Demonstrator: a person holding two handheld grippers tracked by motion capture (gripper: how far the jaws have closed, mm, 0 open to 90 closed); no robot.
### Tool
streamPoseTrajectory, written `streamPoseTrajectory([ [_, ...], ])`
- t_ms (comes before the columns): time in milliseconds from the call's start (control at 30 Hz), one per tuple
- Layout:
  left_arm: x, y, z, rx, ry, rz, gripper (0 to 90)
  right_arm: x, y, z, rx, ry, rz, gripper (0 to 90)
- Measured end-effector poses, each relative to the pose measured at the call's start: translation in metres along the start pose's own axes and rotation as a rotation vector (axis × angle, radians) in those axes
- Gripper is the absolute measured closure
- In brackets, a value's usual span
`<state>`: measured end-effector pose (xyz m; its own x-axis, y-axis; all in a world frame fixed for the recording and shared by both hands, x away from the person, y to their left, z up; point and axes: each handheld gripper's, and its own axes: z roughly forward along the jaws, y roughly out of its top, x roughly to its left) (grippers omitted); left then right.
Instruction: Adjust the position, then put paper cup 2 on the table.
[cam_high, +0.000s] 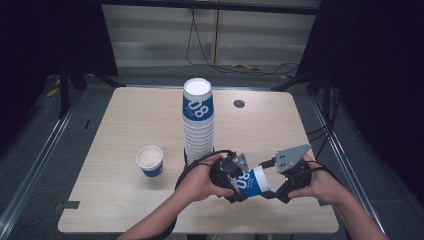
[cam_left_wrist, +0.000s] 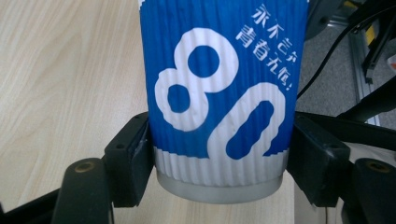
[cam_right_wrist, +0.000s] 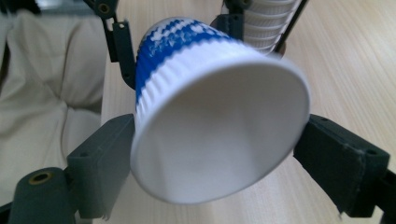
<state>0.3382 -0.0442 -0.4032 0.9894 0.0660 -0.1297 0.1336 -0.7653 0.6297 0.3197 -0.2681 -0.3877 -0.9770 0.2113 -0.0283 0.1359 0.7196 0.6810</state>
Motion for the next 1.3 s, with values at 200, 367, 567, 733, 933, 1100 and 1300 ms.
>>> streamPoseTrajectory([
  [200, 0.003, -0.004, -0.007, -0.045, -0.023, -0.013, 30.2, -0.003, -0.009, -0.006, -0.1, 0.005, 0.058, 13.2],
  [367, 0.004, -0.005, -0.005, -0.07, -0.038, -0.002, 30.2, -0.004, -0.004, 0.0, -0.108, 0.034, 0.041, 13.7],
  [567, 0.006, -0.01, -0.006, -0.091, -0.029, -0.002, 30.2, -0.005, -0.002, 0.002, -0.107, 0.027, 0.022, 17.3],
  [733, 0.003, -0.011, -0.01, -0.078, 0.02, -0.011, 22.9, -0.007, -0.001, -0.003, -0.089, 0.01, 0.019, 18.9],
  [933, -0.001, -0.016, -0.013, -0.05, 0.048, -0.03, 19.7, -0.012, -0.008, -0.011, -0.002, -0.069, 0.063, 18.9],
  [1100, -0.004, -0.02, -0.01, -0.028, 0.037, -0.021, 19.1, -0.02, -0.008, -0.011, 0.149, -0.215, 0.118, 18.1],
  [1300, -0.006, -0.025, -0.006, -0.01, 0.029, -0.028, 18.8, -0.033, 0.001, -0.001, 0.269, -0.29, 0.172, 17.4],
])
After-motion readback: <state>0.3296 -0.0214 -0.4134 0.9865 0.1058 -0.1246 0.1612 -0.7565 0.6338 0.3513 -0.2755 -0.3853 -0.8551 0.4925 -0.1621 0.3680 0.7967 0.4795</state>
